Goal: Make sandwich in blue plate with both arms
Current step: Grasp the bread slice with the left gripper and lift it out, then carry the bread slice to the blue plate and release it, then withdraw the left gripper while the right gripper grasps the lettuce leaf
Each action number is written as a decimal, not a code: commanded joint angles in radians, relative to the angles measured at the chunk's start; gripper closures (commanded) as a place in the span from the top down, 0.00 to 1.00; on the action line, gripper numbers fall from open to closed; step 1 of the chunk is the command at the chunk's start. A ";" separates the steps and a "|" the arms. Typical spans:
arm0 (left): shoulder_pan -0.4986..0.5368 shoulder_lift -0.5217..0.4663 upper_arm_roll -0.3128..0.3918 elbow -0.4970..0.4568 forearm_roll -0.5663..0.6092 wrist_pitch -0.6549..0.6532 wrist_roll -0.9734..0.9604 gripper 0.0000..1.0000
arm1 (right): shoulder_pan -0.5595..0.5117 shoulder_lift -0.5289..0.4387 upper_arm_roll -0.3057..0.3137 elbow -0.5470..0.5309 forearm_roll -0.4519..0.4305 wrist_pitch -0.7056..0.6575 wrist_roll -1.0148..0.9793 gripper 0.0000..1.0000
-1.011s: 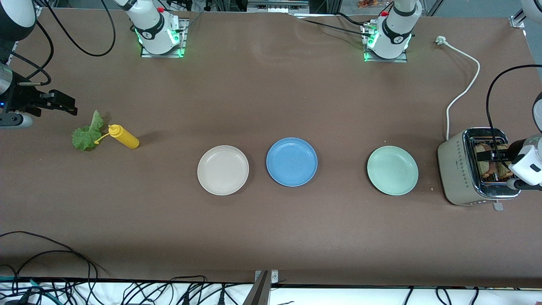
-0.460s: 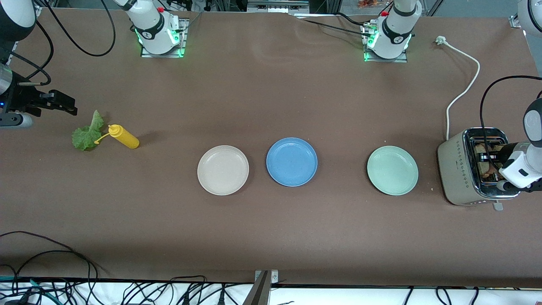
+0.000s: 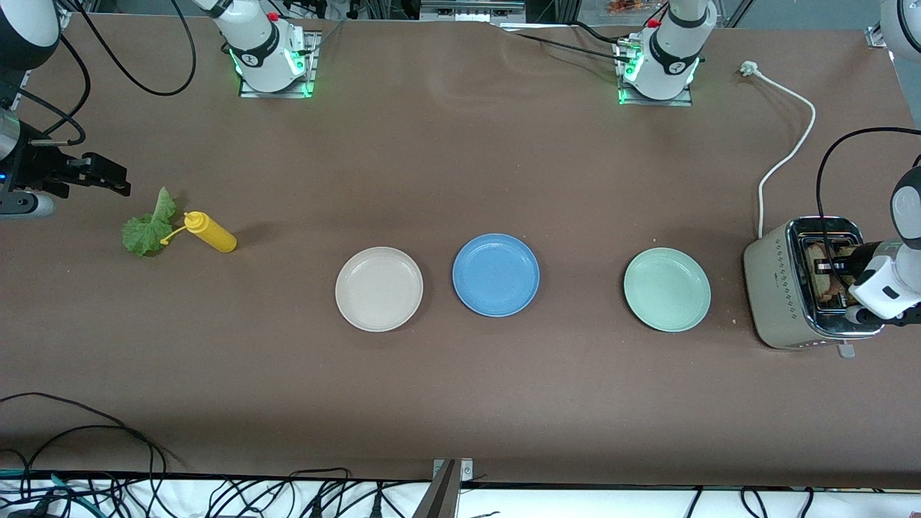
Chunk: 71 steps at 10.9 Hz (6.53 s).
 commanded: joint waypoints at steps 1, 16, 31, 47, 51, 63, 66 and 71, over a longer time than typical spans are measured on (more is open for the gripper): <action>-0.007 -0.064 -0.012 0.012 0.030 -0.064 0.008 0.00 | -0.003 -0.008 -0.001 -0.004 -0.011 -0.004 -0.006 1.00; -0.188 0.032 -0.374 0.189 -0.364 -0.397 0.019 0.00 | -0.003 -0.008 -0.001 -0.004 -0.011 -0.005 -0.006 1.00; -0.271 0.468 -0.368 0.192 -0.947 0.115 0.287 0.19 | -0.003 -0.008 -0.001 -0.004 -0.011 -0.005 -0.006 1.00; -0.187 0.098 -0.337 0.190 -0.286 -0.084 0.231 1.00 | -0.003 -0.004 -0.011 -0.004 -0.011 -0.004 -0.009 1.00; -0.153 -0.113 -0.333 0.189 -0.134 -0.257 0.083 1.00 | -0.003 0.035 -0.079 -0.044 -0.021 0.009 -0.023 1.00; -0.200 -0.487 -0.046 -0.106 -0.145 -0.115 0.065 1.00 | -0.004 0.130 -0.316 -0.532 -0.024 0.553 -0.169 1.00; -0.156 -0.492 -0.066 -0.112 -0.149 -0.156 0.075 1.00 | -0.024 0.212 -0.330 -0.538 -0.021 0.649 -0.207 1.00; -0.153 -0.481 -0.069 -0.095 -0.168 -0.187 0.080 1.00 | -0.032 0.321 -0.329 -0.538 0.007 0.730 -0.215 1.00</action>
